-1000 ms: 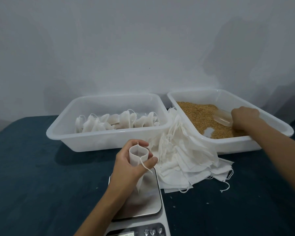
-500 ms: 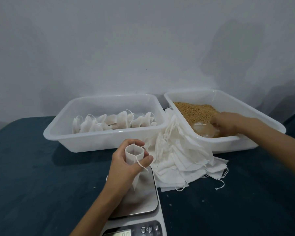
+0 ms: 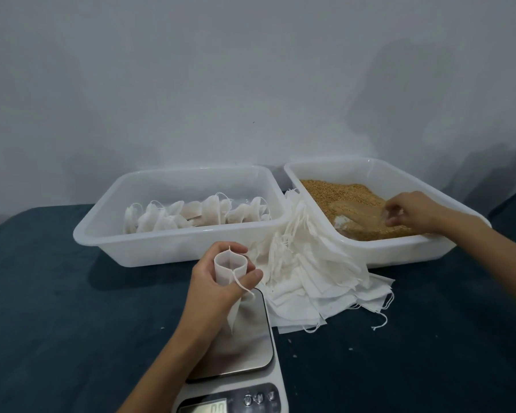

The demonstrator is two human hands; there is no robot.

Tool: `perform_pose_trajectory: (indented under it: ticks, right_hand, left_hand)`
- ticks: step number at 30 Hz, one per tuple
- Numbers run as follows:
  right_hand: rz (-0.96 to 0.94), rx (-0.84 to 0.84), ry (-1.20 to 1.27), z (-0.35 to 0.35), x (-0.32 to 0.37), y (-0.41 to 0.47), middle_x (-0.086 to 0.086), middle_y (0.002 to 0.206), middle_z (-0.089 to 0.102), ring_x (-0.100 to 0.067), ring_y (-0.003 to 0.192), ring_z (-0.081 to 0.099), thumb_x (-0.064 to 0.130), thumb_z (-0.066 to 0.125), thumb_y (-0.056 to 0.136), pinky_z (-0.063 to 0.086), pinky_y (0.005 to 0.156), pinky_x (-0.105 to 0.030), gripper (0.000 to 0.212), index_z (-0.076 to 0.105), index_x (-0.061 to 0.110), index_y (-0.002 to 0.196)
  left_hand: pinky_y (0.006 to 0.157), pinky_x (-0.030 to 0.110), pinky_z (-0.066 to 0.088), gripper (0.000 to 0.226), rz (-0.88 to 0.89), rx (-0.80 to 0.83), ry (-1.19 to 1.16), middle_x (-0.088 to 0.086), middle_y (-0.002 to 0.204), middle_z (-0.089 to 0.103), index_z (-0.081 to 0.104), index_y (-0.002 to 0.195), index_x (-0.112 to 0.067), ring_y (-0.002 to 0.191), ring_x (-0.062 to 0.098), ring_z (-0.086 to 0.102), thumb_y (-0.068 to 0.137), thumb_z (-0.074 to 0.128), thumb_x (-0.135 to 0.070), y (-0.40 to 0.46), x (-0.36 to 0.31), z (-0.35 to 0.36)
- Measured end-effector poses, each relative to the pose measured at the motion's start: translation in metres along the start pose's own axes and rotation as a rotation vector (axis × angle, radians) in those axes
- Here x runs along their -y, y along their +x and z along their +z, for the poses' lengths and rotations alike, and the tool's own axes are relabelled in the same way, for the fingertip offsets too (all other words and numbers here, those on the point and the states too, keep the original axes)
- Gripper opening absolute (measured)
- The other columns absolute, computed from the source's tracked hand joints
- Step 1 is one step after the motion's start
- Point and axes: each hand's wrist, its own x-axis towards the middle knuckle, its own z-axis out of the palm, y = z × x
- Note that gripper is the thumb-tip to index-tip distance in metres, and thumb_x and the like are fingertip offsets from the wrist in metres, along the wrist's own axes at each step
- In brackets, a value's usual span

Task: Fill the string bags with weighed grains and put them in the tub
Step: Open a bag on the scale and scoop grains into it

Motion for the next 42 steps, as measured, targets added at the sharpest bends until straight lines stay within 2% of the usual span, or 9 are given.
perform_pose_trajectory:
  ticks: [6,8,11,14,20,25,29,35,42]
  right_hand:
    - [-0.031,-0.079,0.141,-0.004,0.018,-0.011,-0.003,0.101,0.072,-0.024,0.100,0.064,0.014,0.075,0.090,0.046,0.092,-0.038,0.015,0.073,0.011,0.105]
    - [-0.070,-0.138,0.216,-0.011,0.031,-0.019,-0.006,0.101,0.072,-0.025,0.098,0.064,0.012,0.073,0.091,0.046,0.089,-0.038,0.010,0.071,0.010,0.101]
    - [-0.211,-0.189,0.309,-0.023,0.057,-0.036,0.007,0.092,0.068,-0.015,0.091,0.065,0.011,0.070,0.093,0.043,0.076,-0.017,0.012,0.066,0.022,0.092]
    - [-0.402,-0.170,0.416,-0.030,0.092,-0.057,0.018,0.099,0.068,0.010,0.094,0.063,0.007,0.071,0.091,0.040,0.080,-0.001,0.024,0.069,0.021,0.111]
    - [-0.621,-0.150,0.344,-0.036,0.139,-0.085,0.031,0.111,0.066,0.012,0.106,0.058,0.033,0.065,0.093,0.042,0.090,-0.010,0.025,0.068,0.033,0.118]
    - [-0.651,-0.150,0.171,-0.051,0.156,-0.094,0.029,0.113,0.061,-0.004,0.107,0.059,0.020,0.068,0.093,0.049,0.093,-0.035,0.035,0.067,0.033,0.125]
    - [-0.703,-0.221,0.104,-0.057,0.163,-0.096,0.015,0.113,0.064,-0.008,0.101,0.055,0.005,0.075,0.086,0.041,0.086,-0.019,0.041,0.071,0.020,0.124]
    - [-0.760,-0.359,-0.137,-0.062,0.170,-0.094,-0.002,0.103,0.071,-0.030,0.089,0.064,0.008,0.081,0.081,0.046,0.085,-0.046,0.043,0.072,0.015,0.122]
    - [-0.829,-0.483,-0.287,-0.068,0.170,-0.089,0.000,0.098,0.069,-0.030,0.087,0.064,0.019,0.070,0.081,0.047,0.086,-0.047,0.041,0.072,0.016,0.122]
  left_hand:
    - [0.062,0.023,0.056,0.032,0.007,0.006,0.034,0.014,0.089,0.072,0.067,0.105,-0.017,0.080,0.020,0.072,0.082,0.086,-0.003,0.001,0.002,0.000]
    - [0.062,0.023,0.056,0.035,0.008,0.005,0.028,0.012,0.088,0.072,0.067,0.105,-0.017,0.080,0.018,0.072,0.077,0.087,-0.010,0.000,0.003,0.000]
    - [0.064,0.023,0.055,0.034,0.018,0.025,0.051,0.010,0.087,0.073,0.067,0.104,-0.018,0.079,0.017,0.069,0.074,0.083,-0.020,-0.002,0.003,0.002]
    - [0.068,0.028,0.054,0.033,0.021,0.054,0.063,0.008,0.087,0.073,0.066,0.106,-0.019,0.081,0.016,0.068,0.076,0.081,-0.022,-0.004,0.003,0.004]
    - [0.080,0.047,0.058,0.032,0.017,0.055,0.108,0.002,0.089,0.074,0.066,0.107,-0.022,0.084,0.017,0.068,0.078,0.080,-0.024,-0.005,0.002,0.004]
    - [0.090,0.063,0.057,0.035,0.013,0.039,0.124,0.007,0.097,0.073,0.065,0.110,-0.019,0.093,0.032,0.069,0.080,0.081,-0.027,-0.005,0.005,0.003]
    - [0.088,0.056,0.060,0.032,0.003,0.041,0.131,0.004,0.098,0.074,0.067,0.110,-0.025,0.096,0.024,0.073,0.082,0.081,-0.028,-0.004,0.007,0.002]
    - [0.075,0.034,0.058,0.028,0.000,0.038,0.124,-0.001,0.089,0.073,0.066,0.105,-0.028,0.081,0.010,0.068,0.085,0.083,-0.018,-0.002,0.012,0.003]
    - [0.067,0.016,0.053,0.032,-0.001,0.026,0.126,-0.011,0.089,0.076,0.065,0.110,-0.020,0.076,0.000,0.069,0.086,0.083,-0.010,-0.002,0.012,0.003]
